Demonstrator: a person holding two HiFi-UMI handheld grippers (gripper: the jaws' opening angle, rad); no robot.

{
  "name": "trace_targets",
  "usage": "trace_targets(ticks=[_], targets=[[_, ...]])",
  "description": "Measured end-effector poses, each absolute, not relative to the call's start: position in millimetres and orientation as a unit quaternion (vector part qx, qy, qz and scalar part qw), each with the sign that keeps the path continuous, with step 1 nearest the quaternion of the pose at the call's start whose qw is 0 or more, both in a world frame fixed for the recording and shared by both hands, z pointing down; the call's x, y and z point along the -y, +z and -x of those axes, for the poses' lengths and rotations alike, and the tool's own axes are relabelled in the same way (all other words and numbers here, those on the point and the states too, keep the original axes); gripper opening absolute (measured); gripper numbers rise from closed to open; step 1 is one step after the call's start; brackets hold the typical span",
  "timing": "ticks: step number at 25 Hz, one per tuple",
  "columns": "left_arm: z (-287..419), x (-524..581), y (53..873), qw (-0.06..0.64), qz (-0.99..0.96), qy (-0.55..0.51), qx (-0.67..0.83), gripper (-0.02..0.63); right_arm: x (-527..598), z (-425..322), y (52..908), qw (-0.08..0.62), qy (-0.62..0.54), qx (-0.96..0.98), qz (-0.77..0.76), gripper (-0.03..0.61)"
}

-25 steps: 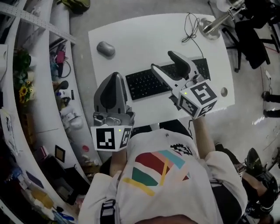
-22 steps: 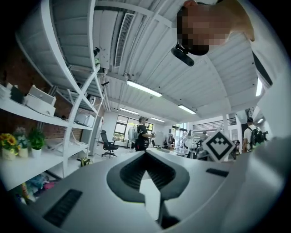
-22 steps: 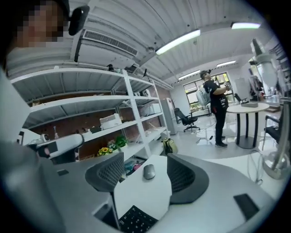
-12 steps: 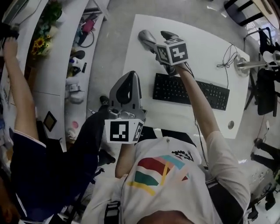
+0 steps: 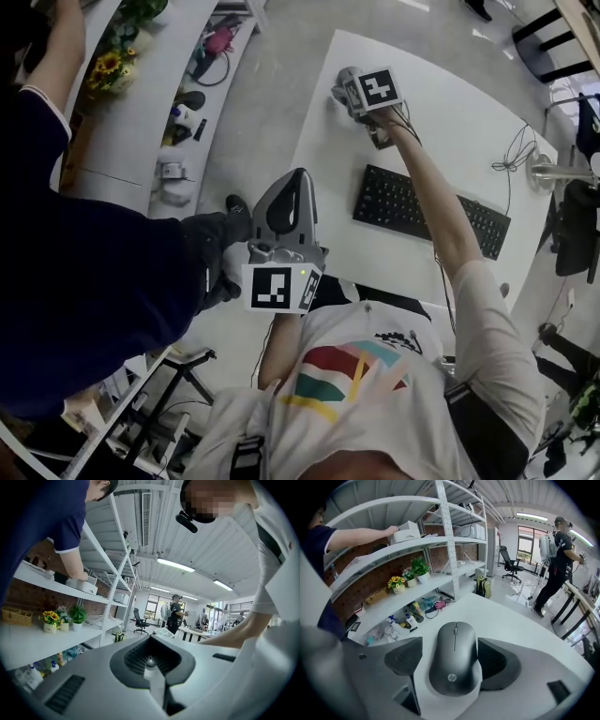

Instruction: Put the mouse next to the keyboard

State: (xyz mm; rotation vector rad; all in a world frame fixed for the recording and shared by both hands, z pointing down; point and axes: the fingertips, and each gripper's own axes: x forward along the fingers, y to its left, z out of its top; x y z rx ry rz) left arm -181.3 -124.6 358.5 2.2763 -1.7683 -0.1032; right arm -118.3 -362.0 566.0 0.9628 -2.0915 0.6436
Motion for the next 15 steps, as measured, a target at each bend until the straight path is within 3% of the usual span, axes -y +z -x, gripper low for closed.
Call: trace_targets(ticks=[5,11,12,15], targets=[[194,129,364,0.13,-0.778,-0.039,0.613,0.044,358,111,580,0.401,0.254,0.782,-0.404,0.347],[195,132,367,0.136,-0.781,-0.037,0.609,0.044,367,122,570,0.376,0.242,0.804,-0.393,0.342],[194,133,368,0.137,-0.782,-0.037,0.607,0.044,368,130,567,0.359,0.244,0.817,-0.38,0.308],[192,136,367,0.137,-0.784,-0.038,0.604,0.044,371,132,564,0.351,0.244,0.822,-0.376,0.304]])
